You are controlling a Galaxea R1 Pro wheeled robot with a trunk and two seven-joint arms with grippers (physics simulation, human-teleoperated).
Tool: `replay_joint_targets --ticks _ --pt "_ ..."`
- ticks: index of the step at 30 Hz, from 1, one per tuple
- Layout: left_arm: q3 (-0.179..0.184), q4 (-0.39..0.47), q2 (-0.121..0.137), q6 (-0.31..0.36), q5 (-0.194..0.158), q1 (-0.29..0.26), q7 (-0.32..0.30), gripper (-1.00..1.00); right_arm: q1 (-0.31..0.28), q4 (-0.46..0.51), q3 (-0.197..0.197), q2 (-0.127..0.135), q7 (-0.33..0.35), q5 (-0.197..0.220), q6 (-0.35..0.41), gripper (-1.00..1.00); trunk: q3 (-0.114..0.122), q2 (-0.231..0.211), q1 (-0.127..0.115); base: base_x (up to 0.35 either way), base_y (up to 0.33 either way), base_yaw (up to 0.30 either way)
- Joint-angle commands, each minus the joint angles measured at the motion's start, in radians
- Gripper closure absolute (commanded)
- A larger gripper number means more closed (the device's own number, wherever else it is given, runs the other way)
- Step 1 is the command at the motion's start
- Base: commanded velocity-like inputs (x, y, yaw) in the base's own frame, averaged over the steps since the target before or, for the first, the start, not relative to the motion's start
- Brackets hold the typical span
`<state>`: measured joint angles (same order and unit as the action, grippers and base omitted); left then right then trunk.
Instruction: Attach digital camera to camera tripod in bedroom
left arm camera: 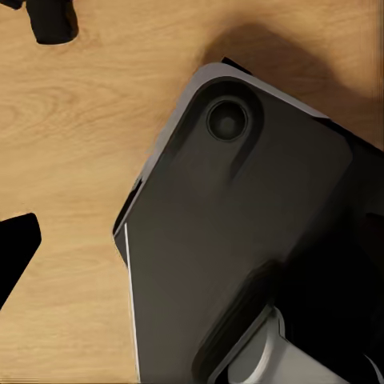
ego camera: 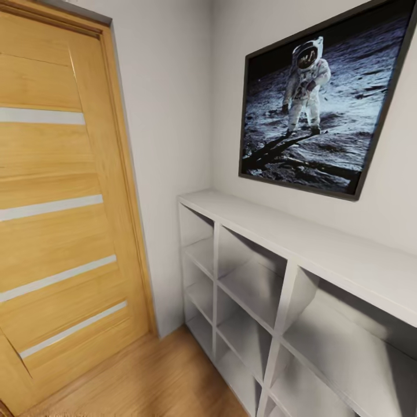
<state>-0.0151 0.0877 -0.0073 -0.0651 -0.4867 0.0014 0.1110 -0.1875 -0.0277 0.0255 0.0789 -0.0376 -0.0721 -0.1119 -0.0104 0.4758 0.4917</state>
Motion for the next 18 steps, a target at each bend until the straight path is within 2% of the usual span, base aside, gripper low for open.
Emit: replay_joint_targets --ticks 1,8,18 --pt "-0.001 0.001 0.000 -0.002 -0.001 0.000 0.004 -1.00 -0.001 -0.003 0.002 0.000 -0.004 -0.008 -0.005 -1.00 -0.001 0.001 0.000 0.030 -0.304 0.265" --pt "-0.002 0.001 0.000 -0.002 -0.002 0.000 0.004 -1.00 -0.001 -0.003 0.002 0.000 -0.004 -0.008 -0.005 -1.00 -0.001 0.001 0.000 0.013 -0.256 0.267" --pt "-0.003 0.001 0.001 -0.002 -0.005 0.000 0.005 -1.00 -0.001 -0.003 0.002 -0.001 -0.004 -0.008 -0.006 -1.00 -0.001 0.001 0.000 0.001 -0.039 0.268"
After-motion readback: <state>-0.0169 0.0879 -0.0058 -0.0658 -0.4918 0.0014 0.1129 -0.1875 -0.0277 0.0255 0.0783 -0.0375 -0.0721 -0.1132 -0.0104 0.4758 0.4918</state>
